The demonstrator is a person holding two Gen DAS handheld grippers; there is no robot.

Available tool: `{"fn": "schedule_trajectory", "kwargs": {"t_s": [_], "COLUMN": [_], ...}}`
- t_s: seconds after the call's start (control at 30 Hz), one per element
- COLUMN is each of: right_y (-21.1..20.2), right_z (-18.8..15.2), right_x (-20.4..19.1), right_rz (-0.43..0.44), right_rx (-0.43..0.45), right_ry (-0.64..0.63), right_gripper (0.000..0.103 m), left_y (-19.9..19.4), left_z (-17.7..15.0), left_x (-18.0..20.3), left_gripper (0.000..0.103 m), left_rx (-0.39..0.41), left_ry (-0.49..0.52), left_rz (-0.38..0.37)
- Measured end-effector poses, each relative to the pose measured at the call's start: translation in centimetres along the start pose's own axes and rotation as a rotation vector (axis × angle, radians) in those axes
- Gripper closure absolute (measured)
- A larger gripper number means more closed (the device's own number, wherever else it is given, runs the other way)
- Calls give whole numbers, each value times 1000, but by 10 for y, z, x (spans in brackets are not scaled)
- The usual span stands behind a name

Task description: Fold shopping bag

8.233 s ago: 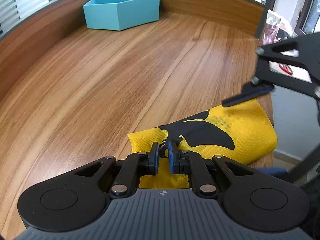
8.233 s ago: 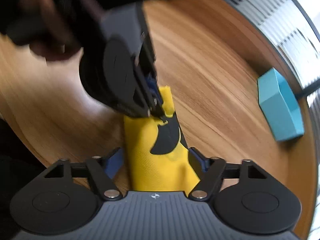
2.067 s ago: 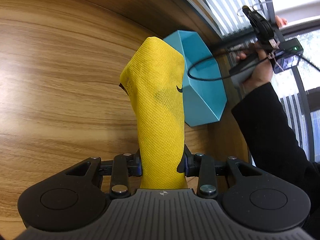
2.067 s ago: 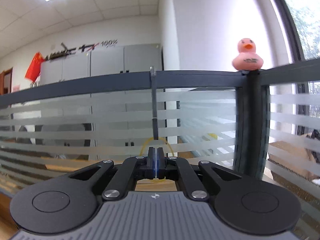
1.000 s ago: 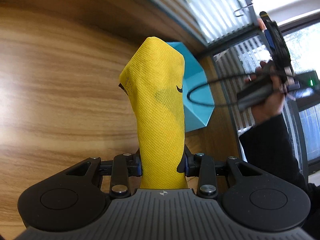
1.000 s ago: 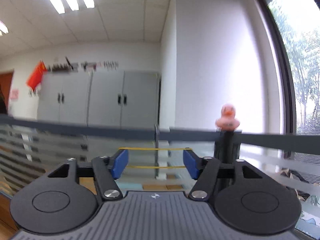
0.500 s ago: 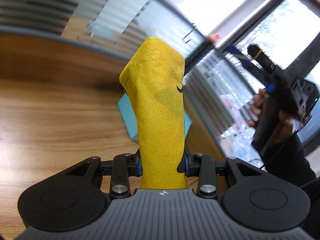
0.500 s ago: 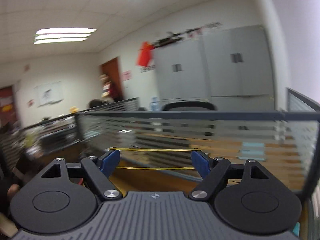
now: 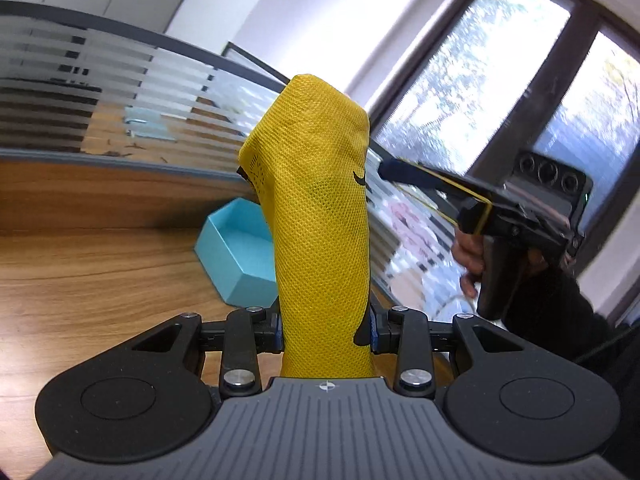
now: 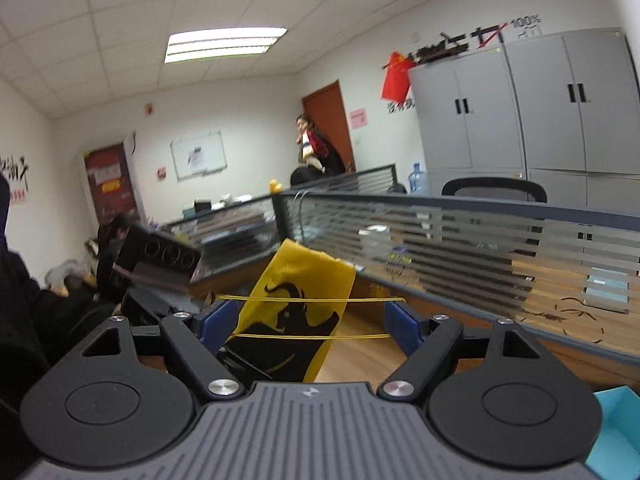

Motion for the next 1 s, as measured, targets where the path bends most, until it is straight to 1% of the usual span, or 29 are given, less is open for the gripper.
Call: {"fn": "schedule_trajectory", "kwargs": {"t_s": [0.07,0.17,0.27,0.33,0.4,0.5,0.57,0.63,0.7,0.77,0.87,1.0], "right_y": [-4,-9,-14,-21,-28,-39,-48,-57,-61,-61,-56,-47], "right_z": [3,8,11,13,18,24,27,34,37,38,41,44], "right_x": [-4,-6,-7,-12,-12,-17,-20,-23,-26,-28,-27,-29], "right_rz": [-4,18,98,154,189,258,288,317,341,339,345,382], "right_rx": [-25,-63,-105,-114,-105,-140,-152,-142,-149,-168,-199,-259], "right_ry": [-21,-27,8,22,22,42,40,44,50,37,23,2], "right_gripper": [18,18,18,18,18,18,18,18,17,17,16,15], "left_y": [0,5,0,-2,-4,-8,-9,-8,-7,-5,-1,3], "left_z": [-3,-10,-20,-21,-21,-23,-25,-27,-28,-29,-34,-35], "left_x": [9,23,38,46,53,68,78,86,92,97,105,112], "left_gripper": [66,66,66,66,66,66,66,66,66,66,66,66], "left_rx": [-37,-77,-103,-121,-138,-167,-197,-208,-215,-229,-271,-325], "left_ry": [40,99,143,174,207,266,303,315,343,380,453,513], "left_rz": [-36,-90,-135,-160,-177,-210,-233,-257,-260,-258,-255,-269]}}
Point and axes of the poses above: each gripper's, at about its wrist camera, not at the fingertips, and y roughly the way its jaws point, x to its right, z to its top, the point moved 7 cm from there along y, roughly the way its jaws point, and after that the axes turned 4 degrees about x, right-handed, at the moved point
